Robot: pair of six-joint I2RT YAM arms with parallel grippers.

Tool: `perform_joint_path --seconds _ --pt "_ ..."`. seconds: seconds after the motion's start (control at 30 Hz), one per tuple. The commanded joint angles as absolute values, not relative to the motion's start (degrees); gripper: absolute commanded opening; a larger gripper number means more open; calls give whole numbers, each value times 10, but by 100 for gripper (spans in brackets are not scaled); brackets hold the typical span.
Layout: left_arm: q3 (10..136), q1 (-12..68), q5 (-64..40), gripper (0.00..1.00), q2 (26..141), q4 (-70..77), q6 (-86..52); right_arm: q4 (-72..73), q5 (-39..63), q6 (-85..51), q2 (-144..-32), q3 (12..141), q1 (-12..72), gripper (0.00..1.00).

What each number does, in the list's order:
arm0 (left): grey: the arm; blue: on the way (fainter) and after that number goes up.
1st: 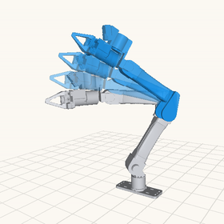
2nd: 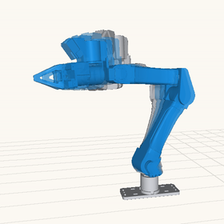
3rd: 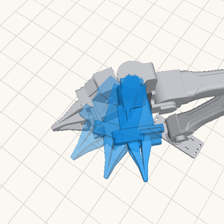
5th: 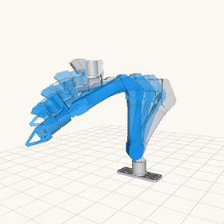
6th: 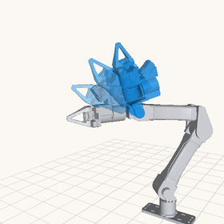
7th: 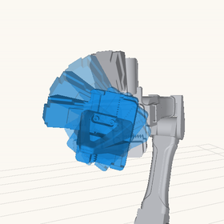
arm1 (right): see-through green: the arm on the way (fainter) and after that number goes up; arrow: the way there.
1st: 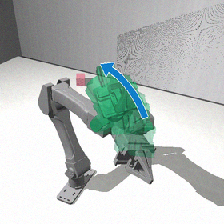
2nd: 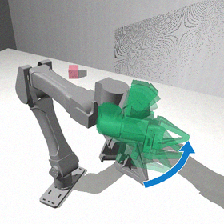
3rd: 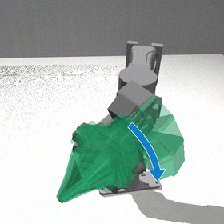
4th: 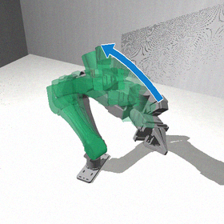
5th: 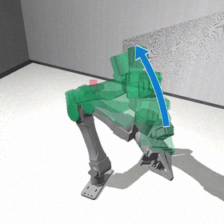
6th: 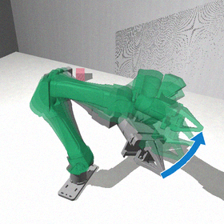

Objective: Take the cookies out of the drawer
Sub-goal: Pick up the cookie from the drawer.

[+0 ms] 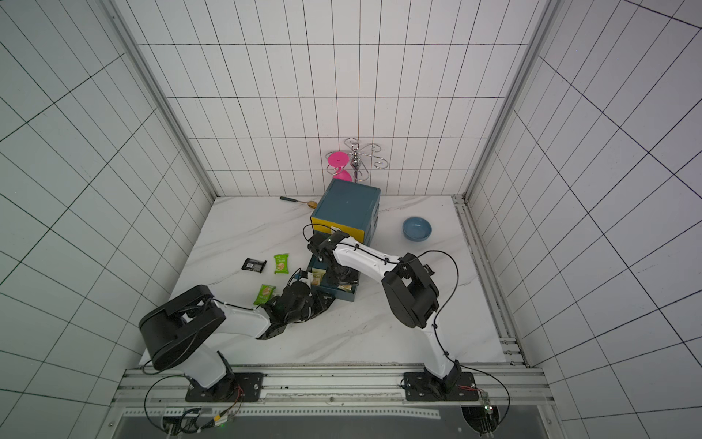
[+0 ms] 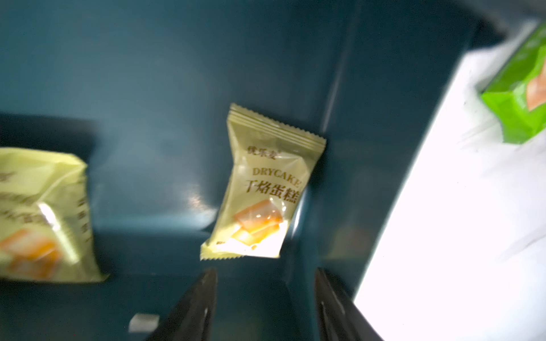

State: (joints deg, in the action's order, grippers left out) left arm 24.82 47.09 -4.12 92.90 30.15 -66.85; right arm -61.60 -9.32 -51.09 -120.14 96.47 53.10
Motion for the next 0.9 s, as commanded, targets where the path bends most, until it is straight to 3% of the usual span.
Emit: perform_joint_path --seconds 0.0,0.6,0.7,0.87 --pt "218 467 -50 26 937 232 -700 -617 -118 -563 -1200 936 528 58" --pt "211 463 -55 25 937 242 -703 -578 -117 -564 -1228 888 516 58" --pt "212 463 -55 26 937 242 -703 -572 -120 -560 -1234 880 510 53" --pt "212 463 -55 25 937 242 -703 -550 -117 -552 -1233 857 504 37"
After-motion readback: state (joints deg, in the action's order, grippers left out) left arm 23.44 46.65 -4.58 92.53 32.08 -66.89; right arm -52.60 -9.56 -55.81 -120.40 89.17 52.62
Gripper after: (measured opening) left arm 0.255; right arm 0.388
